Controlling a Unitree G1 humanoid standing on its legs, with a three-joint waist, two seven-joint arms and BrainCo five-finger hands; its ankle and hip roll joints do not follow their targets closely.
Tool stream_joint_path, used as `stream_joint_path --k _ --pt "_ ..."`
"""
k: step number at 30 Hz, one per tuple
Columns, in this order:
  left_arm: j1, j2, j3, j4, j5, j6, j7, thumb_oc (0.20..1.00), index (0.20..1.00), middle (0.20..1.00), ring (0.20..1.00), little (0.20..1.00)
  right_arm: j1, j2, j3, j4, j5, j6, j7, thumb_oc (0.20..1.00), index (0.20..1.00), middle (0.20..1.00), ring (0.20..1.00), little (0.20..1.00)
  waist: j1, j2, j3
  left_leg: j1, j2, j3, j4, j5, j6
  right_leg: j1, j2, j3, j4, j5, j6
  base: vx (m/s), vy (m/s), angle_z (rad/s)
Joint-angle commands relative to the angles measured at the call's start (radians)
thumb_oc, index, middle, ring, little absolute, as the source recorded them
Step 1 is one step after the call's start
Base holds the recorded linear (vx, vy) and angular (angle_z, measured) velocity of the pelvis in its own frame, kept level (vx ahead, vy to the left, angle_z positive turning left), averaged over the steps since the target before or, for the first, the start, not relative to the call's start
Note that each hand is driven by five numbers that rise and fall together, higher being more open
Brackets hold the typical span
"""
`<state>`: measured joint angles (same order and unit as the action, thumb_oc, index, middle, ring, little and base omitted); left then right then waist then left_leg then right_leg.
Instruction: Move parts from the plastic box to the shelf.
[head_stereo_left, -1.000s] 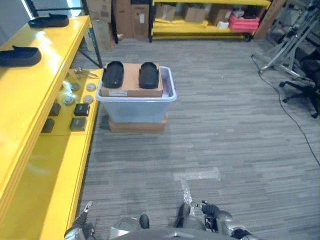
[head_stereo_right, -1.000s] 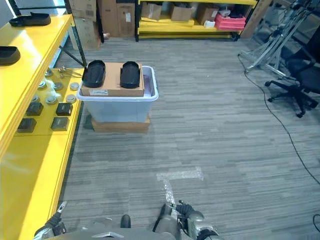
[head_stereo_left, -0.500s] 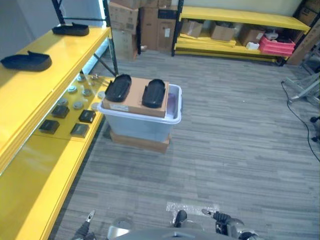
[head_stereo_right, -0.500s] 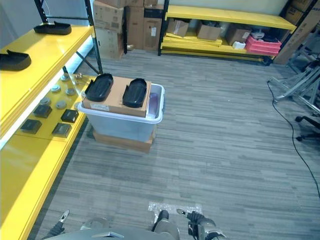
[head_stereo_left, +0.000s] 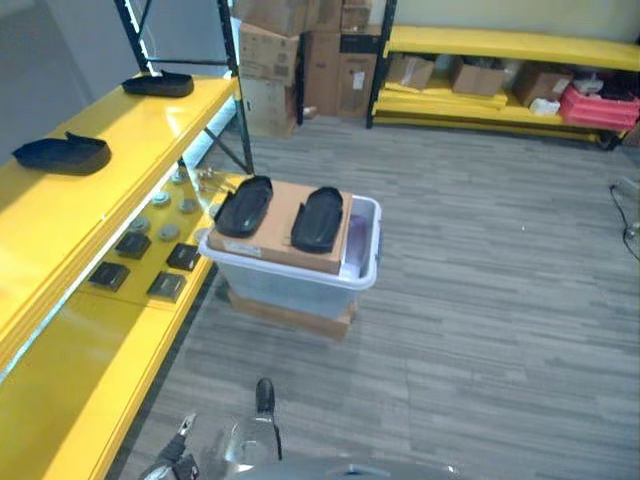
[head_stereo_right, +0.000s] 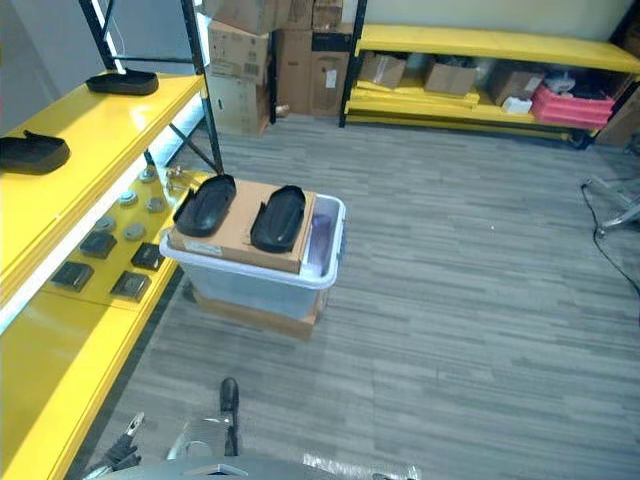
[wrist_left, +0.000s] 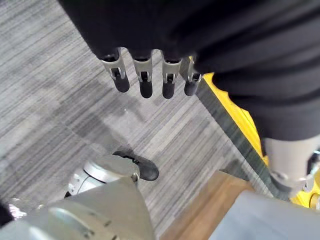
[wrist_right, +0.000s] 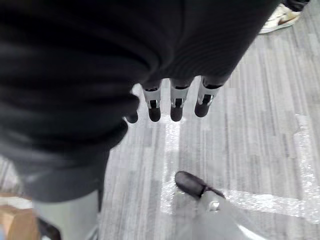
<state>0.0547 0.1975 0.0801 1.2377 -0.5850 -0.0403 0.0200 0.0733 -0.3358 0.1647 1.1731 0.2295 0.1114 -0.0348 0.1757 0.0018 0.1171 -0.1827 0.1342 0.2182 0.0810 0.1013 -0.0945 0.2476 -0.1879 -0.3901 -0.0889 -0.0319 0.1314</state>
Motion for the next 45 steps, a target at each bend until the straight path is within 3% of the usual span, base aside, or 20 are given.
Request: stream_joint_path --k 1,2,4,7,9,11,13,15,18,21,23,27,28,29,31,34,35,38,40,45 --pt "-0.005 0.039 -0.006 -0.020 0.020 -0.038 0.018 1.000 1.000 1.000 1.000 1.000 -0.068 -0.011 0.011 -0.013 0.051 -0.032 -0.008 1.000 1.000 1.000 1.000 1.000 0.059 -0.026 0.014 -0.039 -0.069 -0.053 0.044 0.005 0.042 -0.095 0.027 0.048 0.161 -0.017 -0.018 0.34 0.205 -0.64" --pt "-0.005 0.041 -0.008 -0.020 0.029 -0.038 0.019 1.000 1.000 1.000 1.000 1.000 -0.069 -0.008 0.014 -0.013 0.057 -0.034 -0.008 1.000 1.000 1.000 1.000 1.000 0.062 -0.033 0.011 -0.026 -0.083 -0.064 0.049 -0.022 0.041 -0.081 0.023 0.056 0.178 -0.046 -0.014 0.28 0.206 -0.38" --pt "-0.015 0.048 -0.032 -0.018 0.064 -0.037 0.029 1.000 1.000 1.000 1.000 1.000 -0.081 0.007 0.024 -0.021 0.092 -0.041 -0.011 1.000 1.000 1.000 1.000 1.000 0.073 -0.031 -0.010 -0.005 -0.126 -0.079 0.046 -0.038 0.091 -0.097 0.021 0.054 0.273 -0.079 -0.021 0.23 0.221 0.11" --pt "-0.009 0.051 -0.069 -0.013 0.064 -0.055 0.033 1.000 1.000 1.000 1.000 1.000 -0.101 0.029 0.044 -0.061 0.136 -0.026 -0.031 1.000 1.000 1.000 1.000 1.000 0.055 -0.022 -0.011 0.045 -0.183 -0.097 0.031 -0.083 0.166 -0.256 -0.006 0.110 0.577 -0.030 0.013 0.19 0.240 0.07" --pt "-0.002 0.053 -0.094 -0.022 0.050 -0.060 0.026 1.000 1.000 1.000 1.000 1.000 -0.097 0.033 0.053 -0.096 0.125 -0.029 -0.024 1.000 1.000 1.000 1.000 1.000 0.034 -0.013 0.008 0.081 -0.202 -0.105 0.020 -0.106 0.185 -0.337 -0.014 0.142 0.577 0.012 0.006 0.14 0.077 0.31" --pt "-0.009 0.056 -0.106 -0.028 0.038 -0.053 0.024 1.000 1.000 1.000 1.000 1.000 -0.098 0.031 0.056 -0.107 0.129 -0.036 -0.020 1.000 1.000 1.000 1.000 1.000 0.032 -0.011 0.016 0.087 -0.201 -0.112 0.020 -0.110 0.177 -0.343 -0.025 0.144 0.511 0.024 0.004 0.09 -0.102 0.31" --pt "-0.033 0.060 -0.126 -0.036 0.014 -0.038 0.035 1.000 1.000 1.000 1.000 1.000 -0.113 0.024 0.063 -0.114 0.131 -0.041 -0.014 1.000 1.000 1.000 1.000 1.000 0.036 -0.022 0.022 0.097 -0.196 -0.129 0.023 -0.134 0.149 -0.334 -0.060 0.154 0.309 0.057 0.025 0.09 -0.269 0.34" --pt "-0.053 0.071 -0.138 -0.041 -0.009 -0.030 0.048 1.000 1.000 1.000 1.000 1.000 -0.134 0.032 0.060 -0.105 0.118 -0.049 -0.009 1.000 1.000 1.000 1.000 1.000 0.030 -0.037 0.033 0.071 -0.177 -0.122 0.049 -0.146 0.155 -0.389 -0.096 0.169 0.282 0.146 0.042 0.00 -0.237 0.12" --pt "-0.056 0.063 -0.131 -0.022 0.004 -0.035 0.067 1.000 1.000 1.000 1.000 1.000 -0.118 0.037 0.060 -0.103 0.109 -0.063 -0.020 1.000 1.000 1.000 1.000 1.000 0.024 -0.056 0.033 0.058 -0.113 -0.116 0.075 -0.142 0.114 -0.339 -0.090 0.170 0.192 0.126 0.067 0.16 -0.281 0.07" --pt "-0.038 0.057 -0.116 -0.016 0.022 -0.033 0.077 1.000 1.000 1.000 1.000 1.000 -0.101 0.040 0.045 -0.105 0.121 -0.062 -0.044 1.000 1.000 1.000 1.000 1.000 0.032 -0.064 0.028 0.070 -0.083 -0.112 0.073 -0.134 0.090 -0.295 -0.089 0.144 0.163 0.120 0.066 0.19 -0.171 0.21" --pt "-0.015 0.053 -0.098 -0.008 0.068 -0.036 0.056 1.000 1.000 1.000 1.000 1.000 -0.087 0.034 0.016 -0.094 0.174 -0.102 -0.074 1.000 1.000 1.000 1.000 1.000 0.041 -0.065 0.023 0.087 -0.051 -0.110 0.057 -0.117 0.066 -0.259 -0.079 0.116 0.142 0.113 0.059 0.20 -0.143 0.08" --pt "0.046 0.036 -0.108 -0.026 0.104 -0.067 0.051 1.000 1.000 1.000 1.000 1.000 -0.095 -0.014 -0.075 -0.217 0.314 -0.200 -0.217 1.000 1.000 1.000 1.000 1.000 0.050 -0.059 0.013 0.122 -0.020 -0.112 0.004 -0.094 0.043 -0.221 -0.062 0.089 0.118 0.102 0.052 0.11 -0.054 0.11" --pt "0.065 0.032 -0.111 -0.037 0.114 -0.077 0.056 1.000 1.000 1.000 1.000 1.000 -0.100 -0.032 -0.105 -0.303 0.327 -0.243 -0.316 1.000 1.000 1.000 1.000 1.000 0.050 -0.055 0.014 0.132 -0.014 -0.110 -0.008 -0.091 0.039 -0.216 -0.059 0.083 0.119 0.097 0.051 0.03 0.000 0.12" --pt "0.075 0.032 -0.112 -0.042 0.116 -0.080 0.056 1.000 1.000 1.000 1.000 1.000 -0.102 -0.043 -0.123 -0.360 0.328 -0.233 -0.356 1.000 1.000 1.000 1.000 1.000 0.047 -0.054 0.009 0.130 -0.014 -0.109 -0.015 -0.088 0.039 -0.221 -0.059 0.079 0.119 0.096 0.051 0.02 0.022 0.11" --pt "0.096 0.032 -0.112 -0.053 0.116 -0.083 0.051 1.000 1.000 1.000 1.000 1.000 -0.112 -0.074 -0.201 -0.498 0.280 -0.295 -0.485 1.000 1.000 1.000 1.000 1.000 0.042 -0.045 0.008 0.137 -0.014 -0.109 -0.036 -0.084 0.041 -0.228 -0.059 0.073 0.126 0.091 0.055 0.00 0.037 0.09" --pt "0.110 0.035 -0.109 -0.044 0.112 -0.093 0.045 1.000 1.000 1.000 1.000 1.000 -0.130 -0.121 -0.282 -0.629 0.205 -0.357 -0.555 1.000 1.000 1.000 1.000 1.000 0.041 -0.036 0.008 0.146 -0.022 -0.115 -0.050 -0.087 0.047 -0.229 -0.059 0.072 0.130 0.087 0.060 0.01 0.061 0.03" --pt "0.124 0.036 -0.102 -0.045 0.109 -0.094 0.038 1.000 1.000 1.000 1.000 1.000 -0.153 -0.169 -0.331 -0.729 0.182 -0.315 -0.527 1.000 1.000 1.000 1.000 1.000 0.047 -0.028 0.006 0.152 -0.030 -0.122 -0.060 -0.088 0.049 -0.227 -0.062 0.070 0.131 0.083 0.064 0.02 0.091 0.03" --pt "0.132 0.038 -0.095 -0.046 0.118 -0.093 0.036 1.000 1.000 1.000 1.000 1.000 -0.177 -0.202 -0.338 -0.770 0.172 -0.267 -0.487 1.000 1.000 1.000 1.000 1.000 0.058 -0.025 0.002 0.155 -0.039 -0.130 -0.069 -0.088 0.051 -0.223 -0.065 0.068 0.127 0.082 0.067 0.03 0.067 0.04" --pt "0.145 0.036 -0.091 -0.042 0.133 -0.099 0.030 1.000 1.000 1.000 1.000 1.000 -0.236 -0.232 -0.308 -0.780 0.201 -0.161 -0.441 1.000 1.000 1.000 1.000 1.000 0.084 -0.023 -0.004 0.154 -0.050 -0.146 -0.081 -0.085 0.053 -0.218 -0.070 0.058 0.123 0.080 0.067 0.03 0.093 0.12" --pt "0.158 0.036 -0.105 -0.030 0.142 -0.099 0.009 1.000 1.000 1.000 1.000 1.000 -0.314 -0.218 -0.236 -0.662 0.230 -0.105 -0.457 1.000 1.000 1.000 1.000 1.000 0.132 -0.010 -0.002 0.141 -0.065 -0.175 -0.077 -0.085 0.059 -0.219 -0.091 0.027 0.138 0.079 0.071 0.02 0.089 0.13"
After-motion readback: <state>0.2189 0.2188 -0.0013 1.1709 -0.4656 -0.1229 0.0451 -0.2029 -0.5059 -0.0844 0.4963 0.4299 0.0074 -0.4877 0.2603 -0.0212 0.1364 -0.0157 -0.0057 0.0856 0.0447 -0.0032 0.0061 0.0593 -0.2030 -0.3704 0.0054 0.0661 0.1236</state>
